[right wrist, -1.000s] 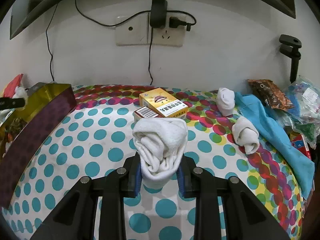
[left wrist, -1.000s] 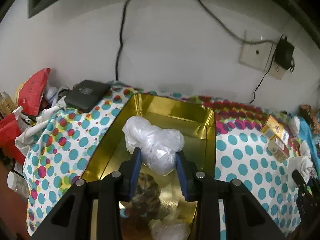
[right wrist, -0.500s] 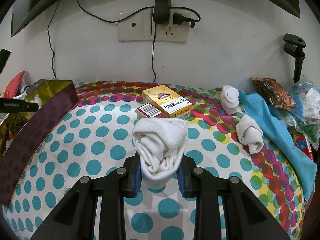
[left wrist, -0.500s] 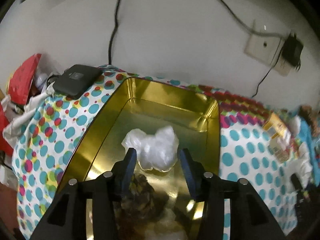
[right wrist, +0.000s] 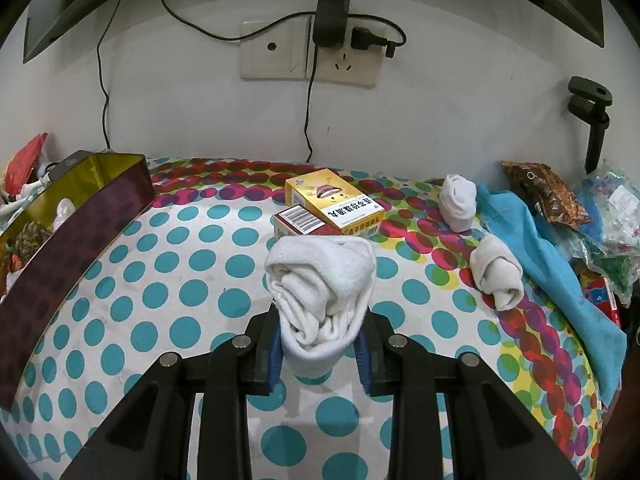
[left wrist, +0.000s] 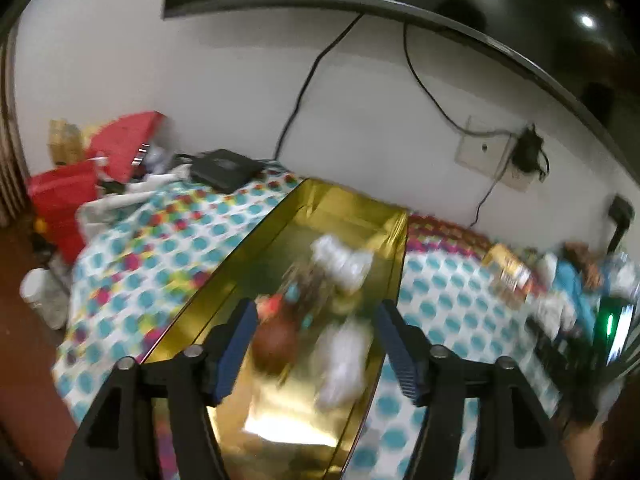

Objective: Organize objects
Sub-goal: 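Carry the rolled white towel into the gold tin and open the right gripper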

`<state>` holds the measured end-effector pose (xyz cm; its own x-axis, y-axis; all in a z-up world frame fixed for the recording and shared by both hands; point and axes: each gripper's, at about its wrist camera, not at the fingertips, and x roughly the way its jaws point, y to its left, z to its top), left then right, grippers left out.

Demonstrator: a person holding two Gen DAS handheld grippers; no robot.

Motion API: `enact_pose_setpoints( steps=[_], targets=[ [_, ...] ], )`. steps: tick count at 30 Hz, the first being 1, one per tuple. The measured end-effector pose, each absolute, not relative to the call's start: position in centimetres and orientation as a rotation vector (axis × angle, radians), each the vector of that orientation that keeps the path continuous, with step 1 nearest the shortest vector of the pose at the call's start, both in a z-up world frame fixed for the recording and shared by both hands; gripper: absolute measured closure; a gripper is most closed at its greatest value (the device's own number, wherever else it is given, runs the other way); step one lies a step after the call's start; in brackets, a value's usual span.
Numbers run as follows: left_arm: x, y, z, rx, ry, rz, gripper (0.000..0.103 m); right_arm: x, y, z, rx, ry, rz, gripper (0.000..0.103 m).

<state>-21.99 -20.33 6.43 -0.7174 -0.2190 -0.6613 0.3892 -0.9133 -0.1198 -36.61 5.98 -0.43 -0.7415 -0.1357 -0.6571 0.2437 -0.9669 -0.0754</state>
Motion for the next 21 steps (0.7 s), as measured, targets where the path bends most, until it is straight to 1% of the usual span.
enact_pose_setpoints(
  steps=[5,10,15,21],
  targets=[
    [-17.6,-18.8,4.0,0.949,0.316,-2.572,0.034,-36.6,5.8,-0.4,1.018,0.252,-2.744,0.076],
    [-16.4,-17.8,3.0,0.936,0.212,-2.585,0.034,-36.6,5.3,-0.5,1.017,0.297,-2.728,0.075],
    [-15.7,-18.3,3.3,0.906,0.241,-2.592,0.034,-36.6,4.6,-0.9,1.028,0.35,-2.707,0.075],
    [-15.4,-19.4,3.2,0.922,0.346,-2.579,0.034,-35.8,2.6,-0.9,0.985,0.484,-2.708,0.075]
  ],
)
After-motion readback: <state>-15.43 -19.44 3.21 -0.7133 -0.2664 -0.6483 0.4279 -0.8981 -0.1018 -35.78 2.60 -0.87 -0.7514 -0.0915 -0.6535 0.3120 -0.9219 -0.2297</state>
